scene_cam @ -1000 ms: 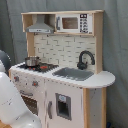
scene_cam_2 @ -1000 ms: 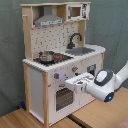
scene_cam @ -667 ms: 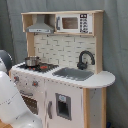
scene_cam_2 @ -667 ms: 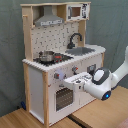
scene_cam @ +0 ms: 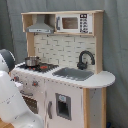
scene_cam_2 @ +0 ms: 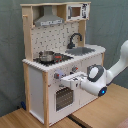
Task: Play with the kitchen
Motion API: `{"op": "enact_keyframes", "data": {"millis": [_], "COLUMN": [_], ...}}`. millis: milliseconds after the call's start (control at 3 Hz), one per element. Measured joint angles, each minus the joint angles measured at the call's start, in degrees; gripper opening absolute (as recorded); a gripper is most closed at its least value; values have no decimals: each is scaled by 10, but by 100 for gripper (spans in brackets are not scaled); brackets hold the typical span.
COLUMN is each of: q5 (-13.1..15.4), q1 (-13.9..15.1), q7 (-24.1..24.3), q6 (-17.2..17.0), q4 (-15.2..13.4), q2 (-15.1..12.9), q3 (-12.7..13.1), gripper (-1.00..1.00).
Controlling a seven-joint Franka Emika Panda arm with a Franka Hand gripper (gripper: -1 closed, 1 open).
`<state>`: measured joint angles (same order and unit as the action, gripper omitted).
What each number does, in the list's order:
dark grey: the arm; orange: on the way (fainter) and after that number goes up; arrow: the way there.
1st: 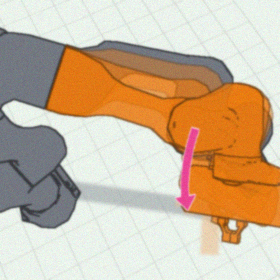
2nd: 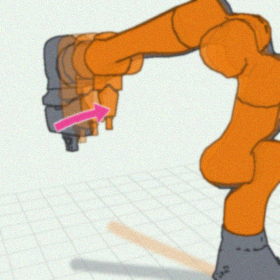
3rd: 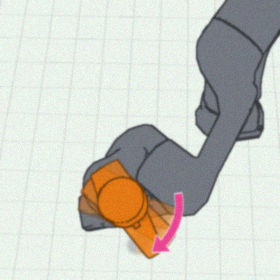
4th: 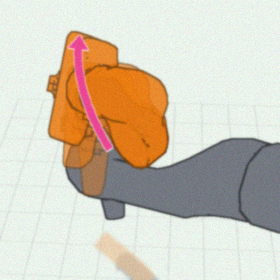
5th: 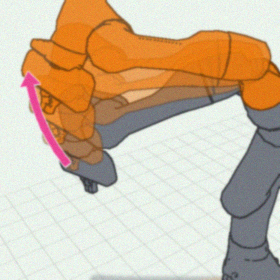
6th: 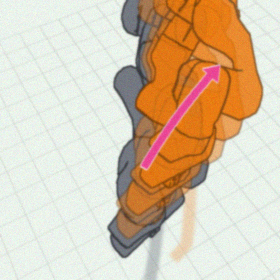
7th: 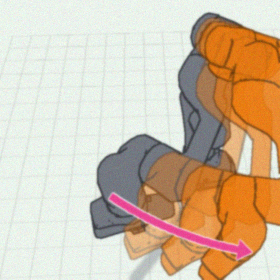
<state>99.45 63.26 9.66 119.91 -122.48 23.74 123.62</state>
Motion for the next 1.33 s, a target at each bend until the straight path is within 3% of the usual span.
{"op": "enact_keyframes", "data": {"millis": [667,1333], "q5": [64,75], "q1": [41,73], "q7": [39,82], "q6": [75,134], "q4": [18,89], "q2": [20,87], "q3": [0,11], "gripper": [100,100]}}
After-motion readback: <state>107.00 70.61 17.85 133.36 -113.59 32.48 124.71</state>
